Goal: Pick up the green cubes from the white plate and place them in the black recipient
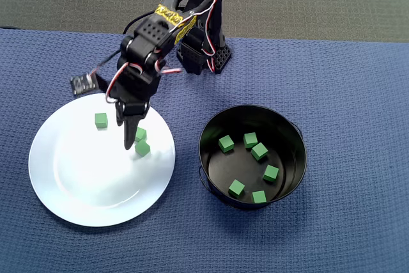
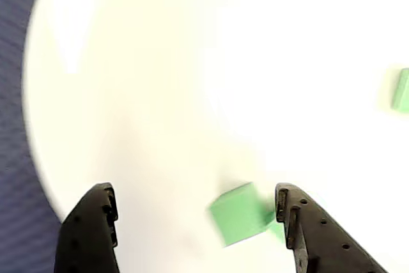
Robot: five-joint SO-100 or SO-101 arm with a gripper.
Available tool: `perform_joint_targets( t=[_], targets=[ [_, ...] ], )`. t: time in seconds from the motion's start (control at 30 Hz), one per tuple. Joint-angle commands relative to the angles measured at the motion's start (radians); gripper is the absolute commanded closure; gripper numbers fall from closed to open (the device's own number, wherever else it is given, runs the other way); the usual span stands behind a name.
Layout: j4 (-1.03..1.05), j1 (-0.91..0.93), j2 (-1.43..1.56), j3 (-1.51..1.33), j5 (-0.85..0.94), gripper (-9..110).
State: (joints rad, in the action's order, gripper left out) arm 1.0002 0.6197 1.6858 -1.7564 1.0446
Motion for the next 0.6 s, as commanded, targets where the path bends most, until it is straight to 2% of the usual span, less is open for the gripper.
perform_joint_targets(
  t=[0.0, 0.33, 0.57],
  targets=[
    [-0.057, 0.046, -0.011, -0.028, 0.164, 74],
    [-0.081, 0.066, -0.072, -0.041, 0.327, 73],
    [-0.107, 0.035, -0.176, 0.012, 0.29, 75]
  ],
)
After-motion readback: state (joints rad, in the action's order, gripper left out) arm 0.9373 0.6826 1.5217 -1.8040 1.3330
